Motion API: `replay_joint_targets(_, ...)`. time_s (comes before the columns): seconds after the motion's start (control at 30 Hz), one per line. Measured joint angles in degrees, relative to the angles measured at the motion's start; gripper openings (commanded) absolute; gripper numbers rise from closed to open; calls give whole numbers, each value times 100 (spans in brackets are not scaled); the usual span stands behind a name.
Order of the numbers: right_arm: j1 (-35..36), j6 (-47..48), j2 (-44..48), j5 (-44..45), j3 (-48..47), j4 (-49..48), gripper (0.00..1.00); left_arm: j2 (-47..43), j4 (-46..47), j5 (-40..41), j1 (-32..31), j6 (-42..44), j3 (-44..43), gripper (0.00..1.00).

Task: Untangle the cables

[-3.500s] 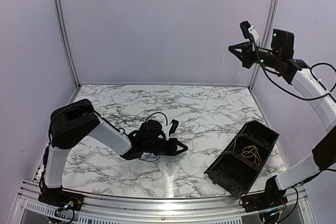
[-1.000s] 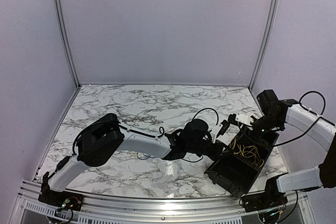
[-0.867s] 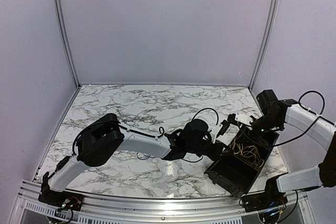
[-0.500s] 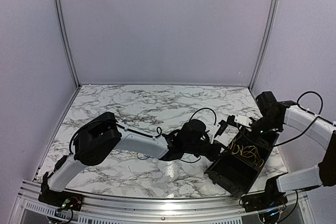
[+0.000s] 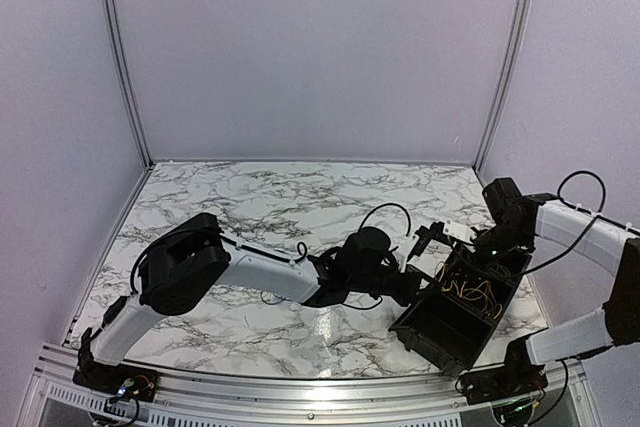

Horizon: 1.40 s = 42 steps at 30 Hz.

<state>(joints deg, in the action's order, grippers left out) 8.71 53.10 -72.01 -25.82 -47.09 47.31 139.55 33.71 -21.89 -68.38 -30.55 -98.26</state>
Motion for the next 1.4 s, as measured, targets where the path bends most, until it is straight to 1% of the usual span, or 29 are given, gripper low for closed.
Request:
replay_joint_targets(0.07, 0, -35, -22, -120, 7, 4, 28, 0, 42, 31, 0, 9, 15, 0)
replay_joint_targets(0.13, 0, -81, -37, -219, 9, 0, 18, -11, 72, 85, 2, 13, 33, 1)
replay_joint_targets(0.2, 0, -120, -44, -254, 9, -11, 8, -26, 87, 160, 2, 15, 68, 15)
replay_joint_targets(0.3, 0, -212, -44, -334, 9, 0, 3, -59, 92, 396, 2, -35, 133, 27)
replay_joint_targets(0.37, 0, -262, -42, -396, 9, 17, 1, -63, 96, 586, 2, -46, 138, 30)
replay_joint_targets(0.5, 0, -365, 28, -457, 9, 15, 0, -63, 111, 1034, 9, -136, 138, 31)
replay_joint_targets(0.73, 0, -407, 146, -476, 9, 13, 0, -63, 111, 1429, 72, -391, 103, 30)
replay_joint_targets(0.93, 0, -404, 149, -479, 13, 7, 0, 33, 133, 1753, 146, -629, -293, 29)
replay_joint_targets(1.0, 0, -409, 149, -455, 42, -39, 0, 74, 142, 1919, 170, -682, -426, 30)
replay_joint_targets(1.1, -2, -507, 153, -275, 79, -125, 0, 90, 142, 2065, 179, -726, -498, 36)
replay_joint_targets(1.23, -105, -619, 219, 254, 79, -125, 2, 92, 166, 2017, 179, -789, -503, 41)
replay_joint_targets(1.3, -236, -608, 302, 494, 79, -76, 3, 90, 256, 1978, 179, -815, -452, 43)
replay_joint_targets(1.4, -479, -479, 437, 872, 79, 116, 5, 35, 382, 1991, 181, -844, -136, 43)
